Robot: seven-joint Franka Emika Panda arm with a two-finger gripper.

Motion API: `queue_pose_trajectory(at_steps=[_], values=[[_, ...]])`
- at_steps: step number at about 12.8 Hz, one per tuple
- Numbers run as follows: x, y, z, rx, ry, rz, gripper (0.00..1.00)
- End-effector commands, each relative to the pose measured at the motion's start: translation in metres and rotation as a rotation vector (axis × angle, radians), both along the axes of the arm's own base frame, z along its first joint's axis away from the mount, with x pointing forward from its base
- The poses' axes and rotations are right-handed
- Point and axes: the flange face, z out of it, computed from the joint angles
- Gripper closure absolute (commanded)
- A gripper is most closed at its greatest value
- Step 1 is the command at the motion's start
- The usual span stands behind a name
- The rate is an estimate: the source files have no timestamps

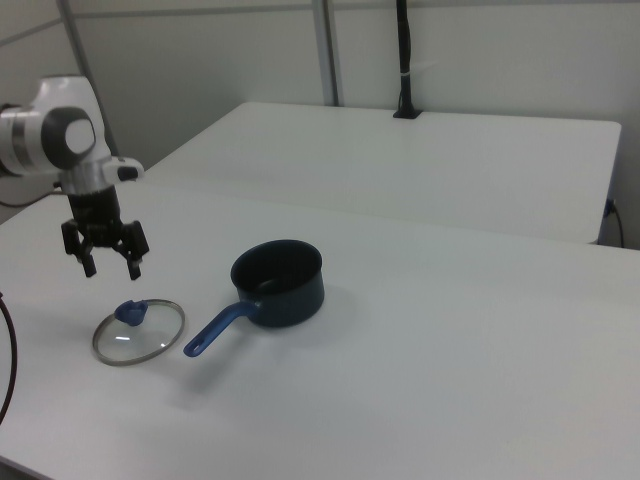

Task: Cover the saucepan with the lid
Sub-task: 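Lower the gripper and grasp the blue knob of the glass lid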

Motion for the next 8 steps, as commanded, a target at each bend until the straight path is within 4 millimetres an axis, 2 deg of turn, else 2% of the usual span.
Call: queue_pose_trajectory(at_steps=[1, 2, 4, 8], values=[[-0.007, 0.007, -0.034, 0.001, 0.002, -0.020, 0.00], [-0.005, 0.008, -0.048, -0.010, 0.018, -0.016, 0.00], [-0.001, 0.007, -0.063, -0.027, 0.021, -0.006, 0.00], [0.003, 0.001, -0.074, -0.022, -0.014, -0.006, 0.00]])
